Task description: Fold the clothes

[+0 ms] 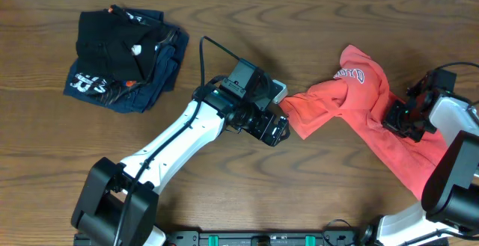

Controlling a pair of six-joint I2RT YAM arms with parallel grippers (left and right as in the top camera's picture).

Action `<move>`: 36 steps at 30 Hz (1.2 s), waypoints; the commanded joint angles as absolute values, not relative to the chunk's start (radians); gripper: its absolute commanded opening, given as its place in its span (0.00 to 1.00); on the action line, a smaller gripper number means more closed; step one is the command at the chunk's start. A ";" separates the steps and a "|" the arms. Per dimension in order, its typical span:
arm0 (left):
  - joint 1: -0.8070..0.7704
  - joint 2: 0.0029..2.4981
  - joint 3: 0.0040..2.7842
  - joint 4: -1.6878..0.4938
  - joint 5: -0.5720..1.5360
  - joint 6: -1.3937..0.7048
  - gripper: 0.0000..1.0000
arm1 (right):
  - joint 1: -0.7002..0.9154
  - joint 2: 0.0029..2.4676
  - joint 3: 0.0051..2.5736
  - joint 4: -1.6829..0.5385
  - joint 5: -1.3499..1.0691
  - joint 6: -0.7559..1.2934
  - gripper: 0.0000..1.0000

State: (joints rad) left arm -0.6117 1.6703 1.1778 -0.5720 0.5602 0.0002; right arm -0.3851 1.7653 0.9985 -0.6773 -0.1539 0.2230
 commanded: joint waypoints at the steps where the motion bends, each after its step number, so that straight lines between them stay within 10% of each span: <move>1: -0.614 1.669 1.195 -0.574 0.549 0.007 0.98 | -0.387 1.699 1.043 -0.707 -0.155 0.220 0.04; 4: -0.614 1.669 1.195 -0.568 0.549 0.007 0.98 | -0.388 1.625 1.077 -0.748 -0.154 0.220 0.07; 8: -0.615 1.669 1.195 -0.554 0.549 0.006 0.98 | -0.388 1.553 1.082 -0.752 -0.154 0.221 0.57; 17: -0.615 1.669 1.195 -0.561 0.549 0.006 0.98 | -0.385 1.592 1.003 -0.698 -0.138 0.238 0.58; 24: -0.615 1.669 1.195 -0.564 0.549 0.006 0.98 | -0.388 1.678 0.897 -0.557 -0.131 0.259 0.50; 29: -0.615 1.669 1.195 -0.575 0.549 0.007 0.98 | -0.390 1.663 0.918 -0.556 -0.131 0.261 0.06; 36: -0.615 1.669 1.195 -0.574 0.526 0.007 0.98 | -0.392 1.521 0.993 -0.630 -0.131 0.257 0.06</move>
State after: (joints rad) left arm -0.6117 1.6703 1.1778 -0.5720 0.5457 0.0002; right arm -0.3851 1.6001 0.9428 -0.6220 -0.1371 0.2554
